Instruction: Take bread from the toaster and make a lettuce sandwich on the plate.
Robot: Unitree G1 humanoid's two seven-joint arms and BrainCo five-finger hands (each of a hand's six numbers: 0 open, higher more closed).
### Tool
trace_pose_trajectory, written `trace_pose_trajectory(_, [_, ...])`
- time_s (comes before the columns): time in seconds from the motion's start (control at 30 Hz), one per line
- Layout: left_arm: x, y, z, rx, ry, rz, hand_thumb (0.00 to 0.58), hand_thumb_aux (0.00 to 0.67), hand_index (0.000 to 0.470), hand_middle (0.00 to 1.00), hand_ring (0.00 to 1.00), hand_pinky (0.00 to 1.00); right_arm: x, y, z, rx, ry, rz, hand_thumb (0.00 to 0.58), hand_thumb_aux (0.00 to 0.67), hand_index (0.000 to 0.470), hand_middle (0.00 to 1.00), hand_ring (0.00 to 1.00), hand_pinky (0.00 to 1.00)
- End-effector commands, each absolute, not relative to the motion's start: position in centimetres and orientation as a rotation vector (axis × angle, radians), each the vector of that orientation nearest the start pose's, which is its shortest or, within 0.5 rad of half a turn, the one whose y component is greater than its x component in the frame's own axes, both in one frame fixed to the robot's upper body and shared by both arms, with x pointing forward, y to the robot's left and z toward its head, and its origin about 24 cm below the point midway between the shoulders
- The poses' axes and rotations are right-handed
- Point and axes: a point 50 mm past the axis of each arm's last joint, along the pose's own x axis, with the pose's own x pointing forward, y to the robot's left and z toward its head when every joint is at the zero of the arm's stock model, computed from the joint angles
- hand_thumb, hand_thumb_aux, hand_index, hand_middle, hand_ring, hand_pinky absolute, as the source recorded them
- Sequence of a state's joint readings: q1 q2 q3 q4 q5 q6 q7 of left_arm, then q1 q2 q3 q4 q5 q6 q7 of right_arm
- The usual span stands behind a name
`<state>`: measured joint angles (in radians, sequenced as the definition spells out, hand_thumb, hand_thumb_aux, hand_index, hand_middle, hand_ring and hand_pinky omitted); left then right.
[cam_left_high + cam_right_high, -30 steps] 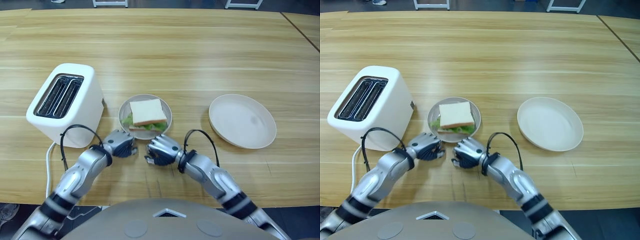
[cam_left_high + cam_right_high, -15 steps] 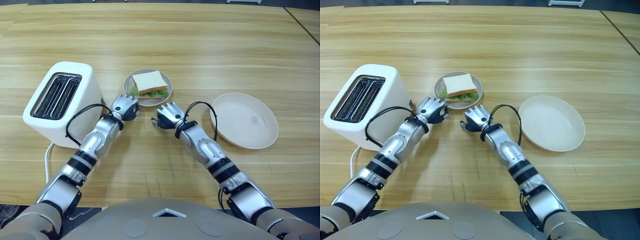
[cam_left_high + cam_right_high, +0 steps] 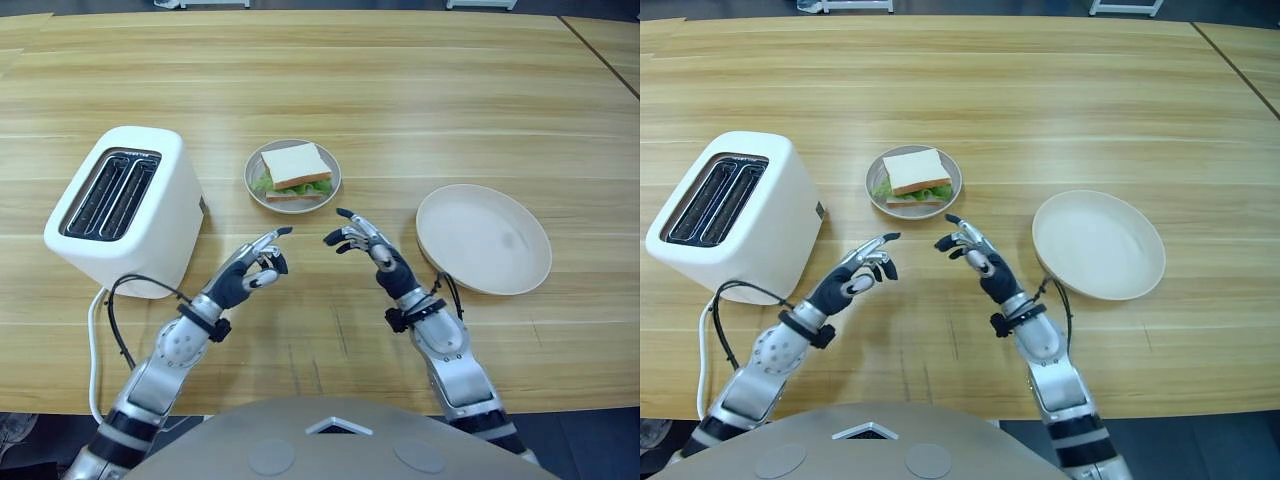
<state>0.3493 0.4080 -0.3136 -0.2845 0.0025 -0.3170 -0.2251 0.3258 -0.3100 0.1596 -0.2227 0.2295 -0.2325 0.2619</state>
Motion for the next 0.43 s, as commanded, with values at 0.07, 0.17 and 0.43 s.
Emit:
trace_pose_trajectory(0.07, [17.2,17.0,6.8,0.005,-0.249,-0.478,0.000,0.000,0.000,0.00,0.00,0.00,17.5,-18.9,6.2,0.467,-0.145,0.326,0.000,0.000,0.000,0.00,0.00,0.00])
trace_pose_trajectory(0.17, [17.6,17.6,7.4,-0.006,-0.287,-0.435,0.000,0.000,0.000,0.00,0.00,0.00,17.7,-19.4,6.7,0.546,-0.128,0.358,0.000,0.000,0.000,0.00,0.00,0.00])
trace_pose_trajectory(0.43, [17.5,17.1,8.1,-0.012,-0.349,-0.439,0.000,0.000,0.000,0.00,0.00,0.00,18.1,-19.7,6.8,0.574,-0.112,0.370,0.000,0.000,0.000,0.00,0.00,0.00])
